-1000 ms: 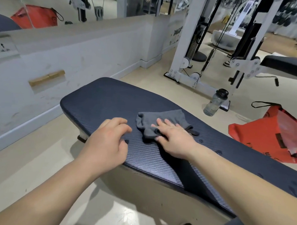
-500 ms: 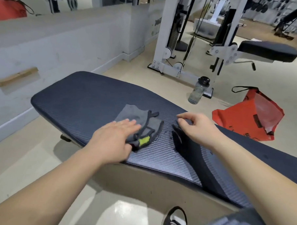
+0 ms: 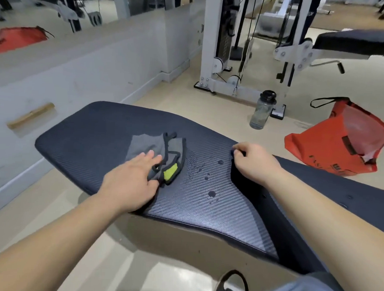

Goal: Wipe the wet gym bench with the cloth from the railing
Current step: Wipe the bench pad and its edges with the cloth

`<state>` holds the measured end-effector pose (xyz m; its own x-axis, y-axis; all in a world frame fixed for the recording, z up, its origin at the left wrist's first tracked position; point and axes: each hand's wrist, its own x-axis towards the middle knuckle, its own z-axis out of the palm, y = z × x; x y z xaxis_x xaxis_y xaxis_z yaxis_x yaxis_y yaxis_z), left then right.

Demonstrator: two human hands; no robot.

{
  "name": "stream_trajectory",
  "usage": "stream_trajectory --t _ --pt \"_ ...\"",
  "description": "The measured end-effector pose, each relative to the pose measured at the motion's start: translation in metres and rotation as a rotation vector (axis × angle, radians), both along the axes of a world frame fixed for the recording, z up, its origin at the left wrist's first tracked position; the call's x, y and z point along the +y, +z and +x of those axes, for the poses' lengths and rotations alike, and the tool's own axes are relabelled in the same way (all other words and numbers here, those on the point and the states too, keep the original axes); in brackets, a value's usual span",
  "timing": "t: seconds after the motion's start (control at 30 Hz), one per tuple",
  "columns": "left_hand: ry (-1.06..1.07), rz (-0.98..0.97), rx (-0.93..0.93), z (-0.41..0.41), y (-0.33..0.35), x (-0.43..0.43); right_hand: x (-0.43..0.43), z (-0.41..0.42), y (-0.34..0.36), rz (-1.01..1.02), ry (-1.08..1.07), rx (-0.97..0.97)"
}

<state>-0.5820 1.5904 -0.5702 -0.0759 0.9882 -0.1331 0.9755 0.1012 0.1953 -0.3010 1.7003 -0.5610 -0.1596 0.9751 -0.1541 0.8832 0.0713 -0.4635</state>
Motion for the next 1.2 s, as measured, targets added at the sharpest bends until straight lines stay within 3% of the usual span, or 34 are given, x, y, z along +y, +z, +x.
stream_trajectory --t 0.1,0.2,0.3,0.4,0.5,0.6,0.7,0.8,0.9,1.1,1.2 --pt "0.122 0.006 -0.006 0.024 -0.001 0.007 0.003 0.008 -0.002 0.008 -0.028 0.047" --pt "-0.059 0.017 0.034 0.065 -0.006 -0.026 0.004 0.016 -0.002 -0.007 -0.045 0.065" --pt "-0.191 0.002 0.009 0.055 0.002 -0.039 0.005 0.022 -0.001 -0.024 -0.044 0.069" --pt "-0.019 -0.036 -0.005 0.028 0.003 -0.012 0.004 0.029 0.000 -0.025 -0.055 0.067" --pt "0.160 0.007 0.003 0.054 -0.002 -0.001 0.003 0.039 -0.002 -0.022 -0.061 0.056" --pt "0.024 0.031 0.061 0.096 -0.006 -0.026 0.004 0.045 -0.005 -0.021 -0.067 0.044" --pt "-0.100 0.017 0.048 0.083 0.001 -0.030 0.008 0.050 -0.007 -0.009 -0.078 -0.004" --pt "0.012 -0.047 0.021 0.057 0.002 0.005 0.007 0.056 -0.008 -0.011 -0.087 -0.048" --pt "0.161 -0.028 0.033 0.082 0.000 0.027 0.007 0.062 -0.009 -0.003 -0.096 -0.045" --pt "-0.212 -0.031 0.006 0.137 0.001 0.032 0.011 0.071 -0.011 0.032 -0.109 -0.016" --pt "-0.133 -0.127 0.008 0.127 0.006 0.077 0.010 0.076 -0.014 0.049 -0.119 0.037"
